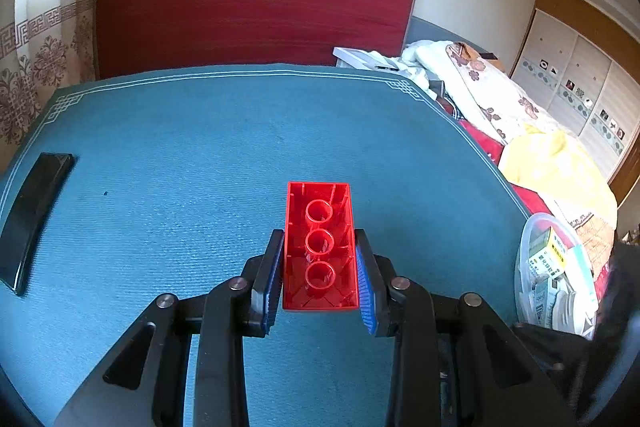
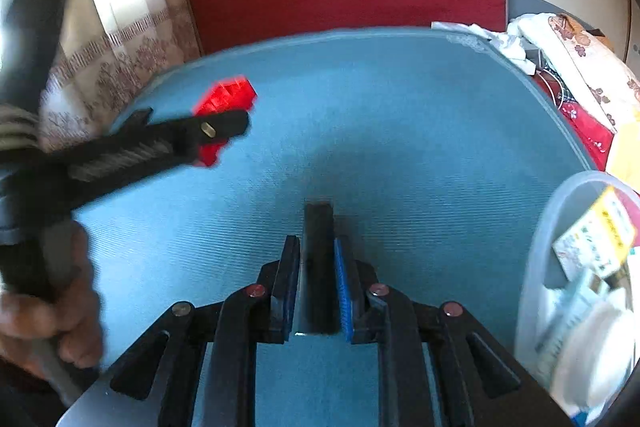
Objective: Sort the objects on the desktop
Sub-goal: 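Lift and carry the red brick and black bar over the clear basin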
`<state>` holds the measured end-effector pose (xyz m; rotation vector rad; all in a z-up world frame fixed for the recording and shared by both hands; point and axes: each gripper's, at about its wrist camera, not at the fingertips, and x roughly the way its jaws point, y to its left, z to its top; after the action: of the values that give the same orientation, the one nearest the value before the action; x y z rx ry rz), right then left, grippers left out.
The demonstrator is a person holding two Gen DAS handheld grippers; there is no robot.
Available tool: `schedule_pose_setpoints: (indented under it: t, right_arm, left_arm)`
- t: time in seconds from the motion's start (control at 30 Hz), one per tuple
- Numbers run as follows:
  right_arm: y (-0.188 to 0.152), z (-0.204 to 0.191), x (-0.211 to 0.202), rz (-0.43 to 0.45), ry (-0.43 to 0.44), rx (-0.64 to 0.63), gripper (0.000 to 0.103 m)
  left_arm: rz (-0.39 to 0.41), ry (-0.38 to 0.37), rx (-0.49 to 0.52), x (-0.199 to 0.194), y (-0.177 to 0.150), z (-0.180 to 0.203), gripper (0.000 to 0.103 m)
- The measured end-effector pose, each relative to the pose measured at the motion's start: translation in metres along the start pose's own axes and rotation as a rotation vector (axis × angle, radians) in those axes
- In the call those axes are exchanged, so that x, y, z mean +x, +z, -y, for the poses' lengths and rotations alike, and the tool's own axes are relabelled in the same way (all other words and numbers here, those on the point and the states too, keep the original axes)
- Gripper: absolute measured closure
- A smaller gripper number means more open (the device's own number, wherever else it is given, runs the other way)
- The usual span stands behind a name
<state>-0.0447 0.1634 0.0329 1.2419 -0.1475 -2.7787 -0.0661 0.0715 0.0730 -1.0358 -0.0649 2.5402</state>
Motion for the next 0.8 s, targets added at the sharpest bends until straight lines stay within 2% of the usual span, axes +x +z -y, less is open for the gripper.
schedule_pose_setpoints:
  t: [0.3, 0.37, 0.4, 0.47, 0.63, 0.8]
  right_arm:
    - [-0.004, -0.016, 0.002, 0.009, -0.052, -0.07, 0.077]
    - [-0.008, -0.015, 0.012, -0.047, -0.066, -0.067, 0.077]
    - [-0.011, -0.016, 0.009, -0.01, -0.068, -0.074, 0.077]
    - [-0.014, -0.017, 0.009, -0.007, -0.075, -0.086, 0.078]
    - [-0.019, -0.015, 0.006, 0.005, -0.071, -0.074, 0.08]
    - [-0.015, -0.011, 0.001, 0.004, -0.02, -0.021, 0.081]
  left_arm:
    - [-0.015, 0.009, -0.014, 0.004, -0.002, -0.002, 0.068]
    - [-0.011, 0.008, -0.009, 0.007, 0.0, 0.003, 0.068]
    - [-0.01, 0.008, -0.008, 0.006, 0.0, 0.003, 0.068]
    - [-0.009, 0.007, -0.007, 0.006, -0.001, 0.003, 0.068]
    - [-0.012, 0.01, -0.001, 0.006, -0.003, 0.004, 0.068]
    - [-0.011, 0.013, 0.009, 0.006, -0.004, 0.006, 0.068]
